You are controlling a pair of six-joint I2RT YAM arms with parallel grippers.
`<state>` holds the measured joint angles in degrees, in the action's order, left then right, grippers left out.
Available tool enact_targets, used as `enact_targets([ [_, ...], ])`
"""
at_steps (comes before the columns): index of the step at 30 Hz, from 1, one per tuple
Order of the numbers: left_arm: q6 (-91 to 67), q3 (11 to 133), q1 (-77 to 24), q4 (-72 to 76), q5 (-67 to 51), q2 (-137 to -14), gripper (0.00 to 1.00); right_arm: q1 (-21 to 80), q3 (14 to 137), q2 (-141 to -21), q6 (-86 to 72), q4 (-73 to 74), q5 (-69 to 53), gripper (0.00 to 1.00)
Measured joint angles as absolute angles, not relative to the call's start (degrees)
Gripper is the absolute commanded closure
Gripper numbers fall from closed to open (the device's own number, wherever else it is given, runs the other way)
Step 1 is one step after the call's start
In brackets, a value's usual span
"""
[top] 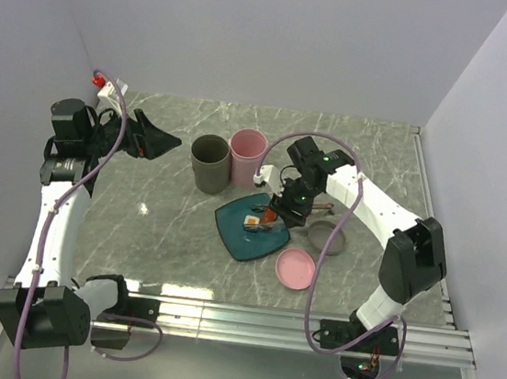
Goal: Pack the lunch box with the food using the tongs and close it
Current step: Pick up the fake food from the plate.
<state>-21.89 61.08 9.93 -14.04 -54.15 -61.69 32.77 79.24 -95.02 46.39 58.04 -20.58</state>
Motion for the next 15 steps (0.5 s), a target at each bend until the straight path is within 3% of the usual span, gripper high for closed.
enact_targets([
  [6, -21.91, 61.08, 9.93, -14.02, -54.15, -61.78, 0.01, 32.8, 78.61, -96.2, 46.76, 57.47, -20.58, 0.4],
  [15, -22.17, 61.08, 9.93, -13.41, -54.17, -62.19, 0.01, 32.84, 78.41, -96.66, 47.59, 57.71, -20.78, 0.66],
])
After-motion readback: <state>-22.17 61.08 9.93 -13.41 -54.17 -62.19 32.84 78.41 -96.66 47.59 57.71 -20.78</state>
